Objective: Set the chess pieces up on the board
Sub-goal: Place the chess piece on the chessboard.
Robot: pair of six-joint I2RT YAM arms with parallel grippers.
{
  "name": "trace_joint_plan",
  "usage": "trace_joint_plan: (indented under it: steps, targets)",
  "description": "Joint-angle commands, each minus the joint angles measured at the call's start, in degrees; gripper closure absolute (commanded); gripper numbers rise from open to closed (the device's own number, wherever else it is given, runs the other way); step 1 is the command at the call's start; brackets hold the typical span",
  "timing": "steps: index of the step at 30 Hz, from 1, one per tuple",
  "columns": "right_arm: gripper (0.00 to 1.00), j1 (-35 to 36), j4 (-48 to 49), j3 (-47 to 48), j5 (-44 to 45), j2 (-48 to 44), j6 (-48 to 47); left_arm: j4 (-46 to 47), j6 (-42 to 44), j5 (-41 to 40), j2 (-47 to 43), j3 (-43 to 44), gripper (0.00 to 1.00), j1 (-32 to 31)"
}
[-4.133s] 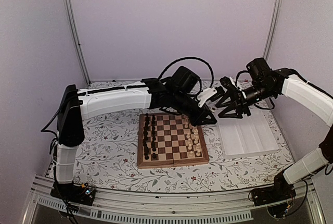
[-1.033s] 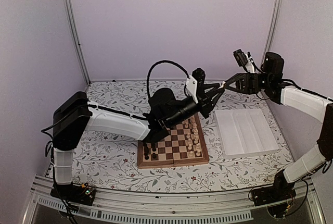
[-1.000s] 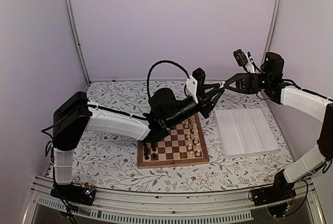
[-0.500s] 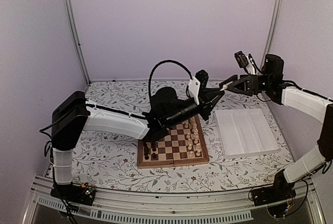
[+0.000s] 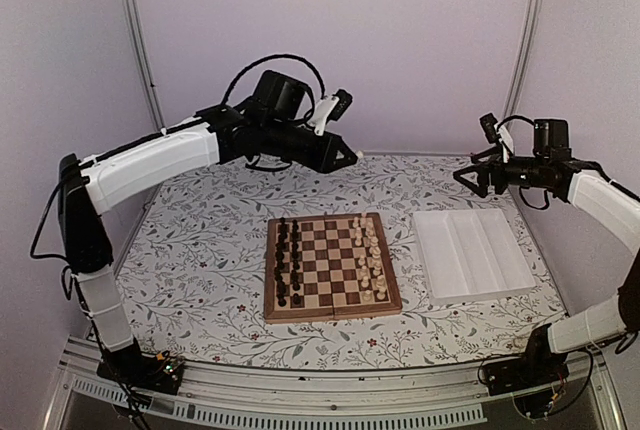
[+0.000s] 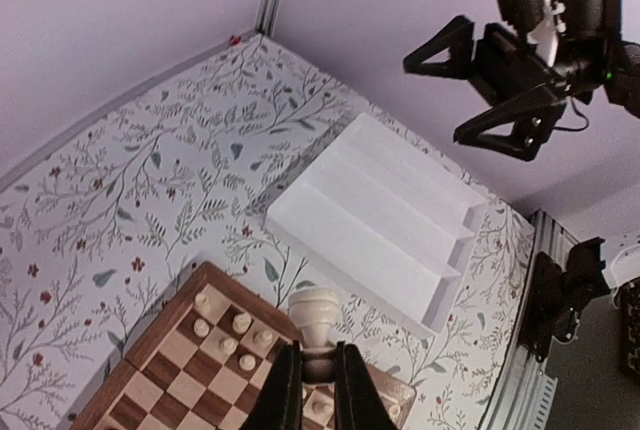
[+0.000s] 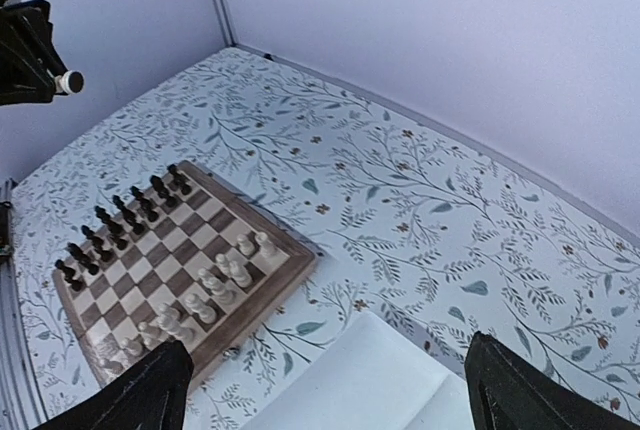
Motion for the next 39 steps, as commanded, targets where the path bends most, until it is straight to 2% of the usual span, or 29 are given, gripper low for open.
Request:
trace_joint_plan:
  steps: [1,8,19,28,39]
  targets:
    - [0.01,-0.88,0.84,-3.16,14.05,-0.68,-4.7,-31.24,-0.88,6.84,7.13,4.88,1.0,2.99]
    - [0.01,-0.88,1.29,-5.57,14.62,-3.24,-6.5,-41.08,0.97,7.59,17.24,14.46,1.0,3.87]
    - [0.01,-0.81,0.29,-6.26,12.65,-1.9,-9.13,-40.73,0.67,10.58,25.41,17.18,1.0,3.81]
    - [0.01,-0.88,-1.15,-5.66,10.95,0.03,-10.49,-40.77,-0.39,13.25,26.8,15.62,1.0,3.82]
    - [0.01,-0.83,-1.94,-5.28,9.89,1.08,-11.22,-43.09,-0.87,10.64,26.48,12.55,1.0,3.9]
